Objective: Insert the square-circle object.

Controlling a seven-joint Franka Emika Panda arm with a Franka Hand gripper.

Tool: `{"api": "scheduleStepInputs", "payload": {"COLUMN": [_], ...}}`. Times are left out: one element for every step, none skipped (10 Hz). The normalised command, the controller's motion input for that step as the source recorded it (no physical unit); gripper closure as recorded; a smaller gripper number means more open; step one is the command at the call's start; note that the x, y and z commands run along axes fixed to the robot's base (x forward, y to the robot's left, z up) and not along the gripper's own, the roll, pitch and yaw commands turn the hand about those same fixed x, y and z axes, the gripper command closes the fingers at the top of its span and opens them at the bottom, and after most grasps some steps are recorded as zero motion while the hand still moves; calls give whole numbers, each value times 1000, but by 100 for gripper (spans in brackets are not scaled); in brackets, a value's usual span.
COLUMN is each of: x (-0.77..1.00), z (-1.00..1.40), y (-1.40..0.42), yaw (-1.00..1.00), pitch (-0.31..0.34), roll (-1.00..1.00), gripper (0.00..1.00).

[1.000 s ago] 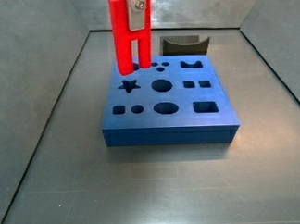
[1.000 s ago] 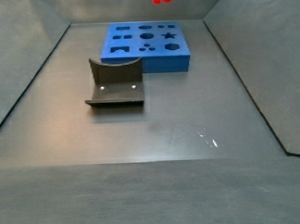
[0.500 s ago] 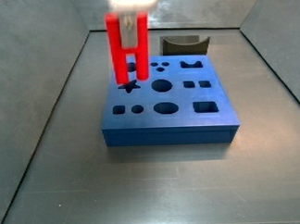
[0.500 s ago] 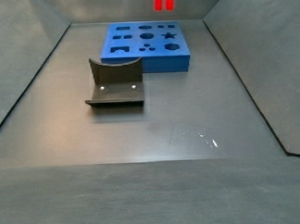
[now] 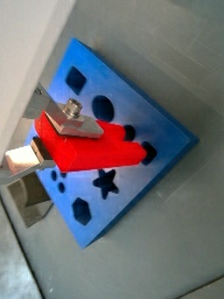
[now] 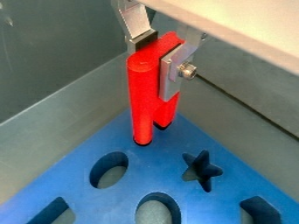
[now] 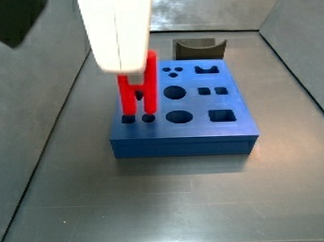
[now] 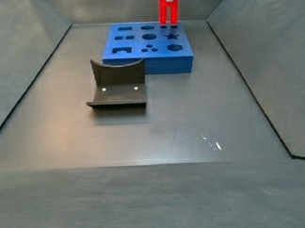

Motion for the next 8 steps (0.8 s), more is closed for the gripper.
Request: {"api": "scheduleStepInputs", "payload": {"x": [0, 0, 0, -83, -209, -200, -183, -123], "z": [-229, -237, -309, -340, -374, -354, -349, -406], "y": [26, 0, 0, 0, 0, -63, -63, -9], "yaw": [0, 0, 0, 0, -37, -23, -23, -34], "pitch": [24, 23, 0, 0, 0, 0, 0, 0], "roll": [20, 31, -30, -63, -99, -96, -106, -103], "gripper": [100, 100, 100, 100, 100, 100, 100, 100]}}
